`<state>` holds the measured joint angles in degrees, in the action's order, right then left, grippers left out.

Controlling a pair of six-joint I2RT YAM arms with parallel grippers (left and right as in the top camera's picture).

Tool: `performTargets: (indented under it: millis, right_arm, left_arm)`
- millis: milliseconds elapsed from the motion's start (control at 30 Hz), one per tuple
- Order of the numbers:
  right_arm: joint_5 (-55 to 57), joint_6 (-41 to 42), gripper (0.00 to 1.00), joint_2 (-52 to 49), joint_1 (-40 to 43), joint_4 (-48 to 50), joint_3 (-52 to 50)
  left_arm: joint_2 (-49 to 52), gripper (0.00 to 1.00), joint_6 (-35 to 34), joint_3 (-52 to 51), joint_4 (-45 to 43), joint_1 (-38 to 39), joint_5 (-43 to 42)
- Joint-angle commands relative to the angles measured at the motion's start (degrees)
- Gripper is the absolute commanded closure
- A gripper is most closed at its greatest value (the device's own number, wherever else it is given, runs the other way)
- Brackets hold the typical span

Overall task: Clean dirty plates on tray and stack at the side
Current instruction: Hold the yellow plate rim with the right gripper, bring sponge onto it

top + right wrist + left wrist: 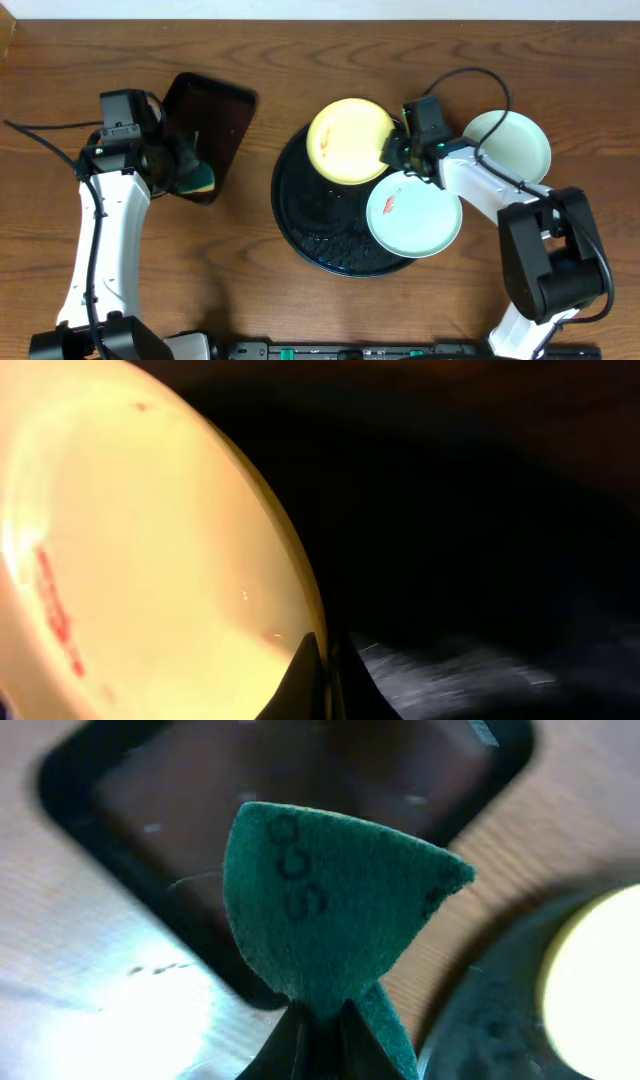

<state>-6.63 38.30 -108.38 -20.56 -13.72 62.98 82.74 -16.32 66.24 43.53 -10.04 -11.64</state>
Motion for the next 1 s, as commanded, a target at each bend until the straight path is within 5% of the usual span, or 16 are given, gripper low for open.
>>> performTargets:
  millis: [0, 233, 500, 967]
  right_arm:
    - [-5.7, -1.53, 0.99, -0.39, -3.21, -0.48, 0.7]
    - [-5.35, 0.26, 0.98, -0.39, -7.15, -3.13, 0.7]
    - [0.59, 4.33, 0.98, -0.39, -7.02, -6.97, 0.7]
    - [3.45, 4.31, 0.98, -0.39, -6.01, -8.37, 0.7]
  left_arm:
    - [-0.09, 0.92, 2.99, -0.44, -0.52, 1.73, -7.72]
    - [-0.09, 0.92, 2.12, -1.6, -0.57, 10.03, -7.87]
    - [1.22, 0.92, -9.46, -3.1, -5.18, 20.87, -7.82]
    - [16.35, 0.92, -16.59, -3.23, -18.56, 32.54, -7.8]
